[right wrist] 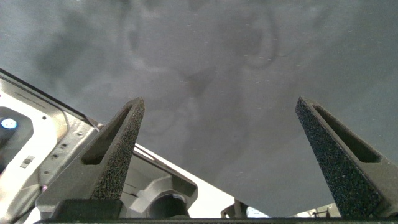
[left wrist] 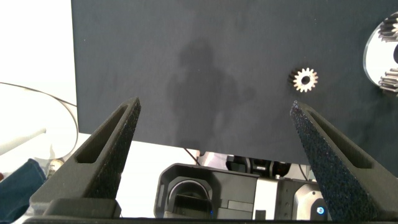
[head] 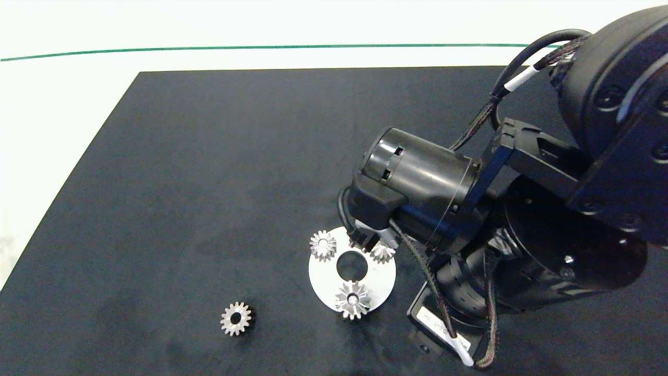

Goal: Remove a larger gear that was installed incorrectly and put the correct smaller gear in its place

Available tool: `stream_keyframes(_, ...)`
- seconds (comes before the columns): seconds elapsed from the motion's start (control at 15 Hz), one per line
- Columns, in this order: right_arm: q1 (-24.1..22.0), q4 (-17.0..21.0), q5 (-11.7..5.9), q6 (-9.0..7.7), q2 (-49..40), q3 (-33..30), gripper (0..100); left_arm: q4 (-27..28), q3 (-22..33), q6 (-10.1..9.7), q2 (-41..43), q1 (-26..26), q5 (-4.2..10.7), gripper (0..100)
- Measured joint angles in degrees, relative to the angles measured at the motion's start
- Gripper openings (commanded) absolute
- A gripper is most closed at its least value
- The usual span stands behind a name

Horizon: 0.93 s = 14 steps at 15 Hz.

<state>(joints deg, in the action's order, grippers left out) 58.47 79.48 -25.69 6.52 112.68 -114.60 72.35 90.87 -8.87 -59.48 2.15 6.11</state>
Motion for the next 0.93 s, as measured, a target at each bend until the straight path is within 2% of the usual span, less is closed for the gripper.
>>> stream_keyframes(0.2, 0.9, 2.84, -0.77, 4.17, 1.35, 0.0, 100, 0.02, 0.0, 0.0, 0.16, -0.04, -0.02, 100)
stream_keyframes(0.33, 0.99, 2.74, -1.13, 4.52, 2.23, 0.0, 100, 0.02, 0.0, 0.06, 0.27, -0.04, 0.0, 100)
stream_keyframes(0.47, 1.34, 0.28, -1.21, 4.83, 2.65, 0.0, 100, 0.02, 0.0, 0.09, 0.35, -0.04, 0.0, 100)
stream_keyframes(0.6, 1.9, -2.94, -1.24, 7.78, 2.82, 0.0, 100, 0.02, 0.0, 0.06, 0.55, -0.02, 0.0, 100)
stream_keyframes(0.67, 2.19, -3.72, -1.23, 8.3, 2.89, 0.0, 100, 0.02, 0.0, 0.09, 0.63, -0.02, 0.0, 100)
stream_keyframes(0.87, 2.39, -8.59, -1.23, 8.41, 3.28, 0.0, 100, 0.02, 0.0, 0.09, 0.94, -0.02, 0.0, 100)
stream_keyframes(0.93, 2.61, -8.92, -1.23, 8.41, 3.58, 0.0, 100, 0.02, 0.0, 0.11, 1.07, -0.02, -0.02, 100)
